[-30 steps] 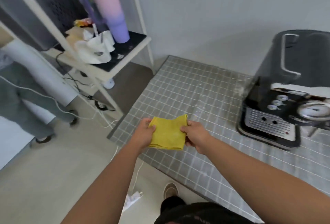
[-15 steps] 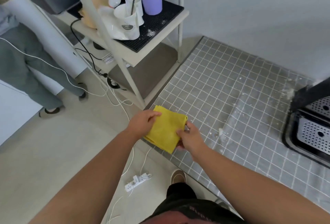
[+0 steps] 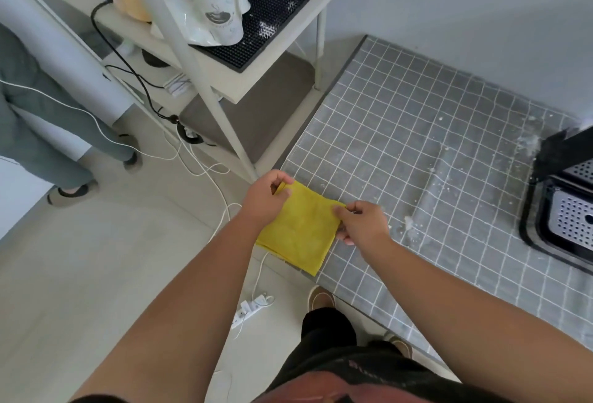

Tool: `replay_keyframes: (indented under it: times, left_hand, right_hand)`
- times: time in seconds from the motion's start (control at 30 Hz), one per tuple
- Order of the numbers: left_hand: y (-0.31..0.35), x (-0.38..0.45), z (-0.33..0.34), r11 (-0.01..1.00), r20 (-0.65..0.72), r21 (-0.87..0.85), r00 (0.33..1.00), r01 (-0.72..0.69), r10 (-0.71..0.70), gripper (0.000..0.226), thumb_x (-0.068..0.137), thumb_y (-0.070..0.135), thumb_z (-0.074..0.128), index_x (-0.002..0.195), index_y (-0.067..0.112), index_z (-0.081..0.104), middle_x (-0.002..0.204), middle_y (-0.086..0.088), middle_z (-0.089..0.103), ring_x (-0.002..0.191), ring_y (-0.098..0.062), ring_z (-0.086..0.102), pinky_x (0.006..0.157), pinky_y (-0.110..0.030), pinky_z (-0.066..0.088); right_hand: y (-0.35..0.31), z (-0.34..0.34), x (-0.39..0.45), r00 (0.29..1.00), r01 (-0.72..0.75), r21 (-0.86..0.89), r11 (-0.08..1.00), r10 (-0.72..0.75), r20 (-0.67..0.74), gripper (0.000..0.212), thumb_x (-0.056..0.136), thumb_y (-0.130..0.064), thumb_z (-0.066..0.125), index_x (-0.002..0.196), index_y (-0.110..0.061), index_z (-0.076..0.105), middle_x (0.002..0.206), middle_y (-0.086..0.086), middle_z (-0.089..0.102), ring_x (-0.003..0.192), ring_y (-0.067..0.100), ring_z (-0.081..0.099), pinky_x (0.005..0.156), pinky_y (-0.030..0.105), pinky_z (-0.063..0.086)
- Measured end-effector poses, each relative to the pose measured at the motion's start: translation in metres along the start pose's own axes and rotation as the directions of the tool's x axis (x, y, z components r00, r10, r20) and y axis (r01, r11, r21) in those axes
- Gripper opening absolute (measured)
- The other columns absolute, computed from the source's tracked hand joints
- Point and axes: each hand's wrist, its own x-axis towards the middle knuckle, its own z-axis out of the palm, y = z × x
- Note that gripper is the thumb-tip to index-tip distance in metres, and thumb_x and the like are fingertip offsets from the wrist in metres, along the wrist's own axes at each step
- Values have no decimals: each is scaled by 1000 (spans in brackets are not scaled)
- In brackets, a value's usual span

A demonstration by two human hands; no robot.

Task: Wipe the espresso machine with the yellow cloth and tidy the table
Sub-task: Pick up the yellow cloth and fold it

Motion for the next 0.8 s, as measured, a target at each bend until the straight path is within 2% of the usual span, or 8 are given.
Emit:
replay_keyframes:
  times: [0.13,0.27,0.33,0.43,0.5,0.53,0.63,0.8]
  left_hand:
    - [-6,5,2,980,-38,178,994,-93,102,15,90,4,61,98,15,67,82,10,52,67,3,49,67,-10,41]
    - [-18,3,13,833,-95,510,948,-216,304,20,86,10,64,101,21,73,124,-4,57,106,-27,53,94,-38,45]
    - [-17,-5,18,729,-71,638,924,-248,376,25,90,19,60,112,25,71,140,-3,52,120,-32,48,98,-45,42]
    - [-21,-25,32,619,100,701,909,-353,405,44,99,31,39,140,22,50,158,2,33,146,-29,26,115,-49,21]
    - [-31,-32,39,572,192,745,931,-344,311,58,100,41,21,153,21,27,164,7,12,152,-23,4,120,-48,2]
    - [-38,-34,40,562,211,760,942,-325,260,63,99,47,14,156,22,15,164,9,1,152,-21,-5,120,-48,-4]
    - [-46,-34,41,556,235,779,957,-290,170,67,95,55,4,154,28,-11,161,14,-20,149,-17,-21,117,-43,-21]
    - [-35,-37,39,544,251,791,959,-281,131,70,90,58,-5,153,28,-17,159,13,-27,147,-18,-27,113,-43,-26]
  right_hand:
    - [2,-5,3,999,44,-64,997,-45,-19,17,81,-28,74,74,-15,64,58,8,68,45,19,64,49,32,56]
    - [3,-12,7,989,120,-337,934,-143,-43,16,78,-33,73,81,-22,62,75,-2,67,59,16,65,53,28,52]
    - [8,-13,10,929,308,-543,781,-370,-5,21,83,-33,67,101,-24,61,98,-4,61,81,17,61,59,28,50]
    - [22,-9,7,674,596,-714,368,-713,195,41,88,-33,46,125,-21,59,122,0,60,105,26,60,80,40,55]
    - [30,-3,2,678,585,-771,251,-673,295,59,89,-42,31,140,-17,47,145,1,47,130,29,48,104,47,41]
    - [34,-1,0,728,560,-793,239,-599,333,65,91,-47,21,148,-18,30,157,-1,26,143,26,27,114,46,23]
    - [47,0,0,819,518,-818,251,-421,390,71,88,-62,-6,149,-26,-15,155,-12,-26,140,18,-28,112,43,-20]
    - [43,-8,2,794,563,-801,204,-402,456,79,79,-63,-16,147,-24,-19,151,-13,-31,138,18,-33,110,48,-22]
